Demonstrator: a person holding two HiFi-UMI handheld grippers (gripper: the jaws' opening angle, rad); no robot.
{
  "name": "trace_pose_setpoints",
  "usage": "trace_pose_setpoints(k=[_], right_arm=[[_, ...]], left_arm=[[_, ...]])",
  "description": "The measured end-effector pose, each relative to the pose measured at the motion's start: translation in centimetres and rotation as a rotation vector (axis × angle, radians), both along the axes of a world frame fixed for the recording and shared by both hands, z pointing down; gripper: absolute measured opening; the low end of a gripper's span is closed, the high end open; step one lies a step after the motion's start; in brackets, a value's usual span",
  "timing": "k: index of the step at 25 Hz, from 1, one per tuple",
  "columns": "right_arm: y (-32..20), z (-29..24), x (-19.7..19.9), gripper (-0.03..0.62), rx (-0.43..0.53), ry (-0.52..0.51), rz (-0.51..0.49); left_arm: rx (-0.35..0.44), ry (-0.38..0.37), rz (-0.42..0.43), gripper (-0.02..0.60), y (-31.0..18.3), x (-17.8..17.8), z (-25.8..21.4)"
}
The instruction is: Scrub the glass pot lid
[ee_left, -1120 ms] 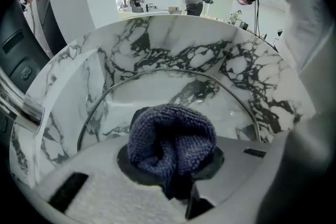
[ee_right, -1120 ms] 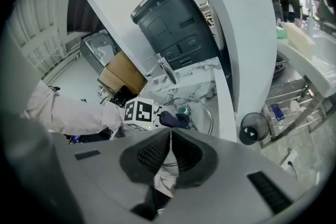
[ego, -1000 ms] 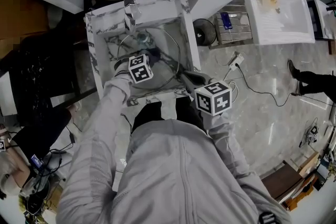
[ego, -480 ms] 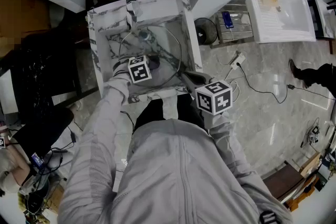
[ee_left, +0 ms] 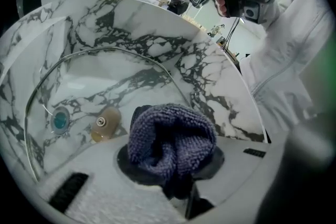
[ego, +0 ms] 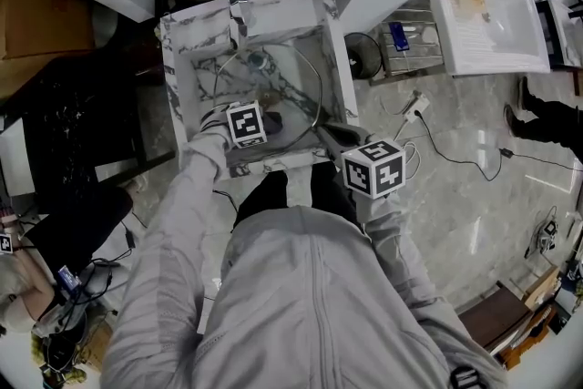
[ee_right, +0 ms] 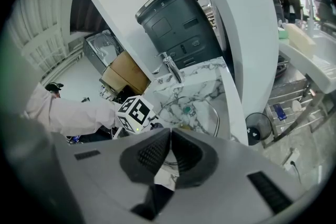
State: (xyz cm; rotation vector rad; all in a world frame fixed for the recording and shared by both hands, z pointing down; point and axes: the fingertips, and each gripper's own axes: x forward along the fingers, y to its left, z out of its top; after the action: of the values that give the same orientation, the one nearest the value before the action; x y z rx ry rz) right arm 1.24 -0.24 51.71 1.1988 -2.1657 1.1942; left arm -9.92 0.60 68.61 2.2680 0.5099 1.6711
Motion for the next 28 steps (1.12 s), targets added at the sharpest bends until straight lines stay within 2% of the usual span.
trace_pose_setpoints(k=[10, 16, 18, 21, 25, 28], right_arm=[[0.7, -0.2, -1.6, 0.034, 0.009, 0.005, 0.050], [0.7, -0.2, -2.4, 0.034, 0.013, 0.015, 0.074], [0.7, -0.2, -2.8, 0.034, 0.015, 0.014, 0.083], [0.8, 0.0, -3.5, 0.034, 0.012, 0.012, 0.090], [0.6, 0.1, -4.3, 0.034, 0.011, 0.006, 0.095], [0.3, 0.2, -4.5, 0.034, 0.010, 0.004, 0.104]], left_arm=[[-0.205, -0.014, 0.080, 0.089, 4.1, -1.5, -1.4], [-0.222, 0.017, 0.165, 0.089, 4.1, -2.0, -2.6], [-0.180, 0.057, 0.151, 0.089, 2.8, -1.6, -3.2], [-0.055, 0.173, 0.041, 0.089, -0.8, 0.2, -4.4], [0.189, 0.311, -0.100, 0.089, -7.0, 2.6, -6.2], [0.389, 0.330, -0.181, 0.089, -11.5, 3.0, -6.3]])
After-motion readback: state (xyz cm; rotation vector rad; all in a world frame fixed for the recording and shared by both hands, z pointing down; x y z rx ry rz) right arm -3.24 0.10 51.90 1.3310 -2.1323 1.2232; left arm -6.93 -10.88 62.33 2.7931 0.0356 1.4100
